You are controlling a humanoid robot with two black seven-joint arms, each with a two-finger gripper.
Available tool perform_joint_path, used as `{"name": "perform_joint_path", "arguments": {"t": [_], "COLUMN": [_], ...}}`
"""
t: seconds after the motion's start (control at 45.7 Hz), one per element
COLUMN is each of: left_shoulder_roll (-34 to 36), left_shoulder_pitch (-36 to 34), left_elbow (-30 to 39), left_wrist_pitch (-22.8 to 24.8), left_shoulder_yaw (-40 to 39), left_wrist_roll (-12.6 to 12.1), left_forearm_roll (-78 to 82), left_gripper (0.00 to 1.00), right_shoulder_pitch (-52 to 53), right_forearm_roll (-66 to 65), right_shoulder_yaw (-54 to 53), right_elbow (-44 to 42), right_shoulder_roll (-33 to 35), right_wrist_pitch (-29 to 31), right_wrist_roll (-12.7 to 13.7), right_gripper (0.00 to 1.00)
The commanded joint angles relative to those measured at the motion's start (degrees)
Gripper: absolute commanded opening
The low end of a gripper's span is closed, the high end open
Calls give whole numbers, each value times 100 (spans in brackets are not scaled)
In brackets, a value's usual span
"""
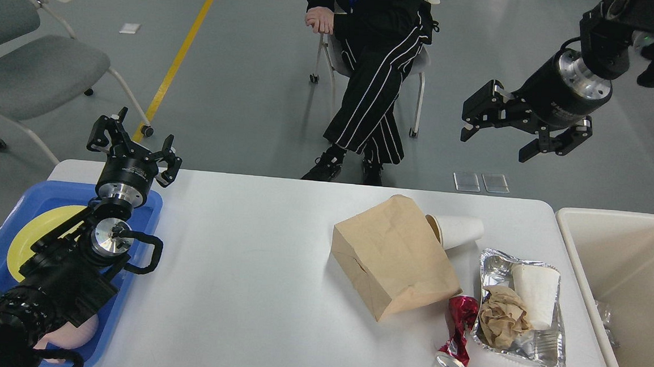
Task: Tidy desktop
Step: 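Swing the right gripper over the brown paper bag and lower it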
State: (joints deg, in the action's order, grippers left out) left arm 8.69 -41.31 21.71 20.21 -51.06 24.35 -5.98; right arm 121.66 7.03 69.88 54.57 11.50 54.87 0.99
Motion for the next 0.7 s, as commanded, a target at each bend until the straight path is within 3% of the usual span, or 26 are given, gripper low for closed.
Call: {"name": "perform_joint_path", "arguments": {"t": [0.0,0.109,0.328,0.46,0.679], "left_shoulder_roll": [1,1,1,1,1], "left_shoulder_pitch": [0,0,0,0,0], "left_elbow": [0,0,0,0,0], "left_wrist_pitch": [0,0,0,0,0], "left_shoulder_yaw": [0,0,0,0,0], "left_wrist_roll": [0,0,0,0,0], "left_forearm_roll": [0,0,0,0,0], "left_gripper": [96,96,96,96,96], "right_shoulder_pitch": [7,-256,-1004,-1347,-2049], "right_forearm_roll": [-36,-88,-115,-123,-623], "right_shoulder_yaw": [-54,-106,-168,-159,-150], "right_elbow": [45,2,63,63,54], "right_shoulder_roll": [-508,-965,-1844,-2134,-2337], "right_wrist_pitch": [13,-55,-951,-1197,-1812], "right_wrist_roll": [6,24,50,59,129], "right_gripper": [100,100,99,93,93]}}
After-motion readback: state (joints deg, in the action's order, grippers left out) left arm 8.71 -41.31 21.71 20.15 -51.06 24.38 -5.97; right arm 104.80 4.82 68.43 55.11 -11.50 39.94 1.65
